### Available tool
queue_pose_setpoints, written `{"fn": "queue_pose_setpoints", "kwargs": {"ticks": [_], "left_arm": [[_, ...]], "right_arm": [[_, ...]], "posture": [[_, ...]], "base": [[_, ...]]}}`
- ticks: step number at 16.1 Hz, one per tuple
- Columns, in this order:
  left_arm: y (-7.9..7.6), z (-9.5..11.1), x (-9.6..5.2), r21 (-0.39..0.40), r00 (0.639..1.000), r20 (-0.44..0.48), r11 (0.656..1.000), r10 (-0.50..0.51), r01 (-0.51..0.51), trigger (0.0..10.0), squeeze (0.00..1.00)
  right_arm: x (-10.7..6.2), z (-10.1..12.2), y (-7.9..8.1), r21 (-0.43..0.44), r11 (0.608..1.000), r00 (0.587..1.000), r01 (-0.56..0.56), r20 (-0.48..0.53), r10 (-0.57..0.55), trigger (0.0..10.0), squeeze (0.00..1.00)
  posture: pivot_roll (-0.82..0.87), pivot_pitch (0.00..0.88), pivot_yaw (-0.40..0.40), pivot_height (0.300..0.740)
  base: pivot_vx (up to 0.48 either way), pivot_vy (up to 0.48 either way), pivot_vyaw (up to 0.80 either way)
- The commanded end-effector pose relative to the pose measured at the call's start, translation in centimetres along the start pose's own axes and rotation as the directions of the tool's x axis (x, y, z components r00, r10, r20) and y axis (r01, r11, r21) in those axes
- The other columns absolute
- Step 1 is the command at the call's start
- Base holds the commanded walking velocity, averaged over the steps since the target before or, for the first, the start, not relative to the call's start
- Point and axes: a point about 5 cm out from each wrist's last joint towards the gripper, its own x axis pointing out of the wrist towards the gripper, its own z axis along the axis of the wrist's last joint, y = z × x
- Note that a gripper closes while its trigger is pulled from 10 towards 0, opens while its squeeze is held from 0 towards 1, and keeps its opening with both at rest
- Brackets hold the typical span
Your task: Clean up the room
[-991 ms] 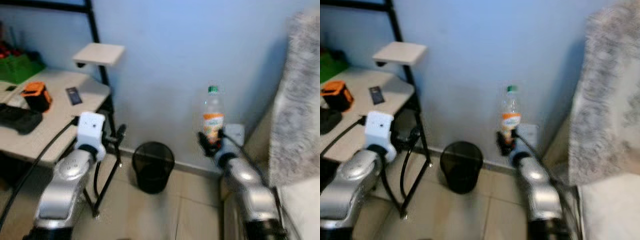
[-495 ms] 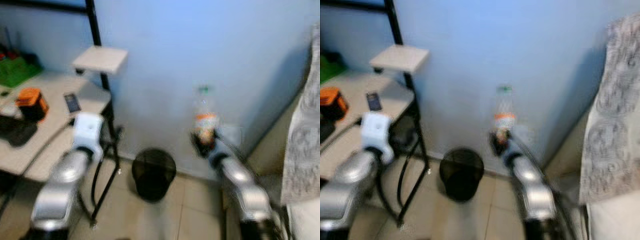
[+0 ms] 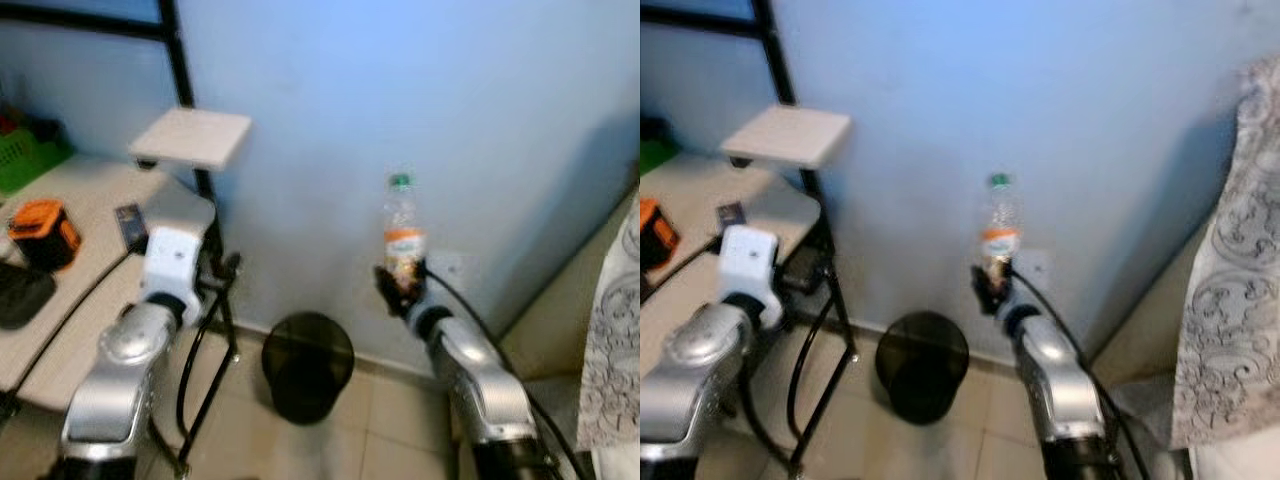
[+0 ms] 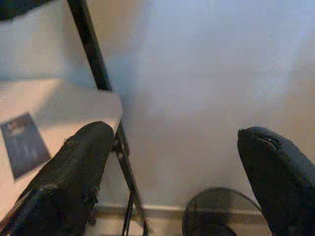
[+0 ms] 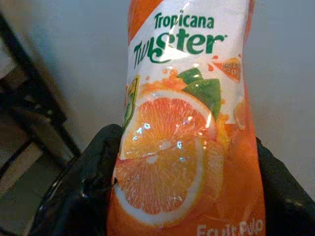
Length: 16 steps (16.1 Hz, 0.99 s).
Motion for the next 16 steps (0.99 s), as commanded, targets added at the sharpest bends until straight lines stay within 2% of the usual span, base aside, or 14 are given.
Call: {"fn": "queue_pose_setpoints", "kwargs": {"ticks": [1,7,10,13,16], "left_arm": [[-0.8,0.3,0.1,0.005,0.999,0.014,1.0,-0.029,0.029,10.0,0.0],[-0.8,0.3,0.1,0.009,0.999,0.012,0.999,-0.035,0.035,10.0,0.0],[-0.8,0.2,0.0,0.017,0.999,0.009,0.999,-0.04,0.04,10.0,0.0],[-1.1,-0.1,-0.5,0.081,0.992,-0.01,0.989,-0.126,0.126,10.0,0.0],[-1.4,0.1,-1.5,0.166,0.955,-0.02,0.941,-0.295,0.294,10.0,0.0]], "right_arm": [[-0.3,0.4,-1.2,-0.005,0.999,0.999,0.038,0.014,-0.038,10.0,0.0],[-0.3,0.1,-1.1,-0.017,1.0,1.0,0.017,-0.001,-0.017,10.0,0.0],[-0.5,-0.1,-0.7,-0.058,0.996,0.998,-0.067,-0.018,0.067,10.0,0.0],[-0.4,-0.4,0.0,-0.13,0.963,0.972,-0.235,-0.06,0.229,10.0,0.0],[1.0,-0.6,-0.2,-0.24,0.909,0.94,-0.34,-0.132,0.316,10.0,0.0]], "posture": [[0.02,0.0,-0.019,0.74],[0.02,0.0,-0.021,0.74],[0.02,0.0,-0.024,0.74],[0.03,0.0,-0.027,0.74],[0.05,0.0,-0.048,0.74]], "base": [[0.315,0.0,0.0],[0.317,0.0,0.0],[0.306,0.0,0.0],[0.0,0.0,0.0],[0.0,0.0,0.0]]}}
